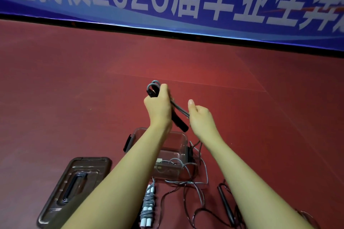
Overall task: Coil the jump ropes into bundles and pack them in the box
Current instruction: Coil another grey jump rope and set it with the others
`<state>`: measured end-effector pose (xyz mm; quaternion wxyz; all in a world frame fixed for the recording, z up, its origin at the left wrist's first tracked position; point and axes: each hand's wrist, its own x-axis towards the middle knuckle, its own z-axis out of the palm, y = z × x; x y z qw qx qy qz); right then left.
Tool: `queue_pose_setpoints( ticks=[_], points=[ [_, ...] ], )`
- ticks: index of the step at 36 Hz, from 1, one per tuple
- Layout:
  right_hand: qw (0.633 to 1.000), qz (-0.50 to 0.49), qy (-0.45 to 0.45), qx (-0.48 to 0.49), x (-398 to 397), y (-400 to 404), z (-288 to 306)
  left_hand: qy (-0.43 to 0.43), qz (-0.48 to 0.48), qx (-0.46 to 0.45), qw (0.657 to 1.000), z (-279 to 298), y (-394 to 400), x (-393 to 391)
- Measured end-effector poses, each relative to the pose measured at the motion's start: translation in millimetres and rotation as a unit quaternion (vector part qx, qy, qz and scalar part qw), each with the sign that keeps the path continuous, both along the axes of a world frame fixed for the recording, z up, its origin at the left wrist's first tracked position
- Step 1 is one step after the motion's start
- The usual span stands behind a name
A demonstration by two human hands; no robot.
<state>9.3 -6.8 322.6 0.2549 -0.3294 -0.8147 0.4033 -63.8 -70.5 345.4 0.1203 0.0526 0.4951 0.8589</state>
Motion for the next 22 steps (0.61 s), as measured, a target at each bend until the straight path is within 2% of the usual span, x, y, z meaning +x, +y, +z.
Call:
queue_pose_setpoints(
  ticks=[2,6,12,15,18,22],
  points=[
    [0.998,-0.036,0.002,0.043,0.7,-0.9,-0.7,-0.035,-0.03,0.064,0.997,2.0,3.3,2.8],
    [0.993,-0.074,-0.009,0.091,2.0,-1.8,-3.7,-0.09,-0.082,0.13,0.984,1.4,7.1,7.2],
    [0.995,-0.064,-0.068,0.033,-2.4,6.0,-2.7,-0.133,-0.115,0.209,0.962,-1.7,9.2,5.0],
    [0.996,-0.066,-0.049,0.029,-4.7,11.1,-5.7,-0.147,-0.136,0.221,0.954,-3.5,10.0,3.3],
    [0.994,-0.076,-0.059,0.042,-2.3,15.5,-4.5,-0.125,-0.132,0.181,0.966,-6.9,11.9,0.2],
    [0.99,-0.102,-0.071,0.068,6.0,22.2,2.4,-0.028,-0.049,-0.012,0.998,-19.1,11.2,-6.6]
  ],
)
